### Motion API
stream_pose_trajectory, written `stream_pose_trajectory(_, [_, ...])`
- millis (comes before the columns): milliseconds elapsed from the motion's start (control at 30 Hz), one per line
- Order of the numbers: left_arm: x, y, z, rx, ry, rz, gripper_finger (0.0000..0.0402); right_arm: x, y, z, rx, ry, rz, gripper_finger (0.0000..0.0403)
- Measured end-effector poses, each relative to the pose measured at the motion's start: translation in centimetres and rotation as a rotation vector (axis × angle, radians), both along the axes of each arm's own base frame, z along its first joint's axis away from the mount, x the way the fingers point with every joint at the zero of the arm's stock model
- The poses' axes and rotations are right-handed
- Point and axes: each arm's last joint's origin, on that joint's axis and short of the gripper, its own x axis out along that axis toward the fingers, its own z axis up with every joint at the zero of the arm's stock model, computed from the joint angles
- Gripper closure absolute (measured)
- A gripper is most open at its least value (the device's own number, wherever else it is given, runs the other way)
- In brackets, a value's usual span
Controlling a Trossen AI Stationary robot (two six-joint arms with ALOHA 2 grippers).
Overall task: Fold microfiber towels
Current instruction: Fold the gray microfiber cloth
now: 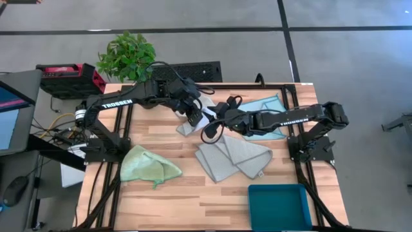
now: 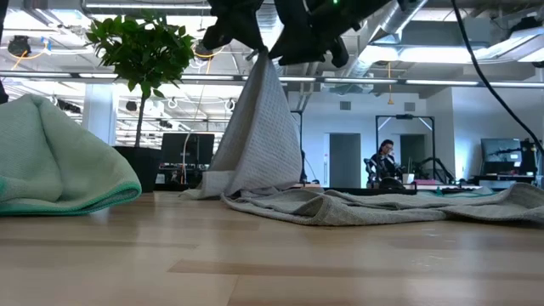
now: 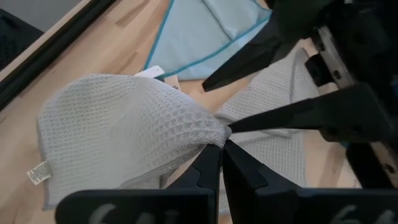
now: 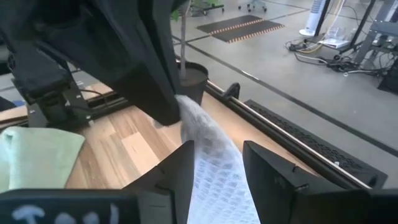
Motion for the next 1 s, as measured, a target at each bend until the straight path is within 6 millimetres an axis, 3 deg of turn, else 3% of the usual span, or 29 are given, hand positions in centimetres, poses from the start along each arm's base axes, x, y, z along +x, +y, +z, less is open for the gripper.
stream_pose_trajectory(1000, [0.4,-1.2,0.2,0.008,-0.024,-0.050,0.0401,0.2,-0.5,0.4,0.066,-0.077,0.025,0.0259])
